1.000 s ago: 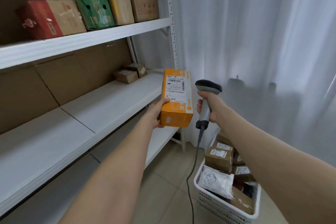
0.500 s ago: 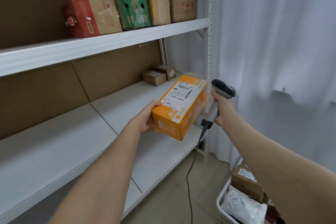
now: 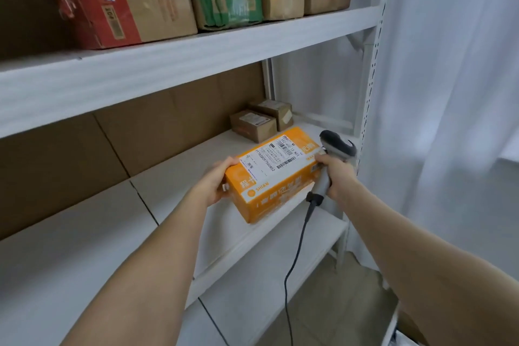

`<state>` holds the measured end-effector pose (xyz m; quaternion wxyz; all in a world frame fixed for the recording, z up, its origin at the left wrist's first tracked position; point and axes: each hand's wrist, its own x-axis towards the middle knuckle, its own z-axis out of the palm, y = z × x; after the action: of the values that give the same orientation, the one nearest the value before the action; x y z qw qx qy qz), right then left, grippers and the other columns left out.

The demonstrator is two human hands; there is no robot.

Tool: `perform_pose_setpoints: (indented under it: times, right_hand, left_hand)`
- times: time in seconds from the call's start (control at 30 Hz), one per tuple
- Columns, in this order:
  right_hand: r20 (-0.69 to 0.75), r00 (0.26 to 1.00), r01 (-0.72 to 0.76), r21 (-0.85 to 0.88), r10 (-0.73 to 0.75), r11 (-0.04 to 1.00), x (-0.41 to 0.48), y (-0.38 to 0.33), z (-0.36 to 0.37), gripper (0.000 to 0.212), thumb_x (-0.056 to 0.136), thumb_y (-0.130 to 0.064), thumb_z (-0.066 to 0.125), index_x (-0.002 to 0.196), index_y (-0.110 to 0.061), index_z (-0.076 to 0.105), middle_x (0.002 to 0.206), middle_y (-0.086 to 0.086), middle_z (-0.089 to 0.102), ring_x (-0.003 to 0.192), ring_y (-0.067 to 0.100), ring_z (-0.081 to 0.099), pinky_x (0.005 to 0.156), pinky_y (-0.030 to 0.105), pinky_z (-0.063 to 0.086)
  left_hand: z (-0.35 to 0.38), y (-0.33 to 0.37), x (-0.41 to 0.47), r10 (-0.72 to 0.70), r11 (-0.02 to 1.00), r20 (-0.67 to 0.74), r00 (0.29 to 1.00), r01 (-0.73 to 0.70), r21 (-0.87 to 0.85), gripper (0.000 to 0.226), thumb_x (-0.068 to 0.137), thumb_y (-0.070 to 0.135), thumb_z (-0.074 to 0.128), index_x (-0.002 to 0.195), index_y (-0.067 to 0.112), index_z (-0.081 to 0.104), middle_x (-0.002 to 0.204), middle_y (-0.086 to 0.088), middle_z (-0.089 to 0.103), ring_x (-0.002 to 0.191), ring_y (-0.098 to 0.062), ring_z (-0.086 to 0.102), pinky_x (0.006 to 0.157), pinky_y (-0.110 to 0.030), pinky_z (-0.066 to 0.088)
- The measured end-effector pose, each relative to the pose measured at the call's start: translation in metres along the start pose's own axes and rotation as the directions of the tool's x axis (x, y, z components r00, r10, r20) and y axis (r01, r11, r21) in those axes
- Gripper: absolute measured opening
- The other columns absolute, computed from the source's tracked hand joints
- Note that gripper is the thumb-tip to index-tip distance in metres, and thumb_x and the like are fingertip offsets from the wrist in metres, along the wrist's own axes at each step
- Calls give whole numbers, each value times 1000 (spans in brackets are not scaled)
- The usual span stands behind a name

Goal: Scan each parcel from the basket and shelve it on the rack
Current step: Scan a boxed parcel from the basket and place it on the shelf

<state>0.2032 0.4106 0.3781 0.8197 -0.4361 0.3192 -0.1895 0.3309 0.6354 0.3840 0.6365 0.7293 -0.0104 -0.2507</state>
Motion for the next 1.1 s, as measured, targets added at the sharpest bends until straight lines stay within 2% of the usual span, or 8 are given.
perform_pose_setpoints:
  times: [0.1, 0.27, 0.33, 0.43, 0.63, 0.7, 0.83, 1.1]
  right_hand:
    - [11, 1000, -8, -27, 9, 1000, 18, 1, 17, 19, 84, -9, 72, 98, -9, 59, 84, 10, 70, 64, 23, 69, 46, 30, 53]
    - [41, 998, -38, -53, 40, 998, 37, 3, 39, 22, 84, -12, 73, 99, -11, 57, 93, 9, 58, 84, 26, 61, 66, 41, 54]
    - [51, 997, -64, -22, 66, 998, 44, 1, 44, 22, 85, -15, 73, 101, -11, 57, 101, 10, 57, 97, 29, 61, 69, 43, 55]
    - [91, 990, -110, -25, 112, 994, 55, -6, 52, 26, 86, -17, 72, 107, -10, 57, 108, 11, 61, 105, 30, 62, 67, 43, 55]
    - [176, 969, -163, -74, 174, 984, 79, -23, 63, 31, 88, -19, 71, 114, -11, 55, 116, 13, 63, 107, 31, 63, 75, 46, 56]
    - [208, 961, -165, -97, 183, 981, 89, -31, 67, 32, 90, -20, 68, 117, -12, 53, 118, 13, 63, 107, 31, 63, 76, 45, 56]
    - [234, 952, -173, -113, 196, 978, 115, -42, 75, 38, 92, -22, 65, 126, -12, 50, 119, 14, 62, 107, 31, 63, 75, 45, 57]
    - [218, 944, -222, -127, 246, 967, 172, -38, 96, 42, 91, -23, 67, 127, -10, 50, 119, 14, 61, 108, 31, 62, 69, 42, 58]
  left_hand:
    - [-4, -2, 23, -3, 997, -60, 998, -1, -72, 28, 86, 42, 60, 104, 21, 61, 80, -2, 65, 77, -15, 62, 60, -28, 46]
    - [-5, 2, 43, -52, 970, -182, 982, 6, -242, 20, 85, 42, 62, 91, 23, 64, 64, 3, 71, 60, -11, 66, 48, -24, 49]
    - [-3, 3, 51, -90, 926, -226, 970, -2, -378, 23, 85, 42, 63, 92, 20, 66, 75, 0, 73, 69, -14, 66, 66, -33, 56]
    - [2, 8, 64, -104, 858, -373, 922, -106, -502, 27, 86, 45, 63, 100, 22, 61, 97, -5, 68, 87, -22, 67, 87, -42, 54]
    - [35, 19, 82, -149, 832, -488, 860, -158, -532, 36, 79, 49, 70, 103, 25, 58, 105, -5, 68, 94, -27, 67, 91, -47, 52]
    - [44, 22, 89, -155, 833, -527, 836, -177, -525, 45, 77, 47, 72, 113, 24, 59, 110, -4, 66, 96, -26, 64, 92, -45, 51]
    - [55, 27, 110, -87, 854, -614, 785, -258, -451, 51, 81, 39, 71, 124, 15, 58, 118, -10, 65, 91, -26, 62, 77, -36, 50]
    - [63, 38, 182, -94, 917, -614, 784, -172, -360, 50, 92, 45, 55, 134, 18, 51, 134, -13, 52, 113, -32, 57, 93, -44, 49]
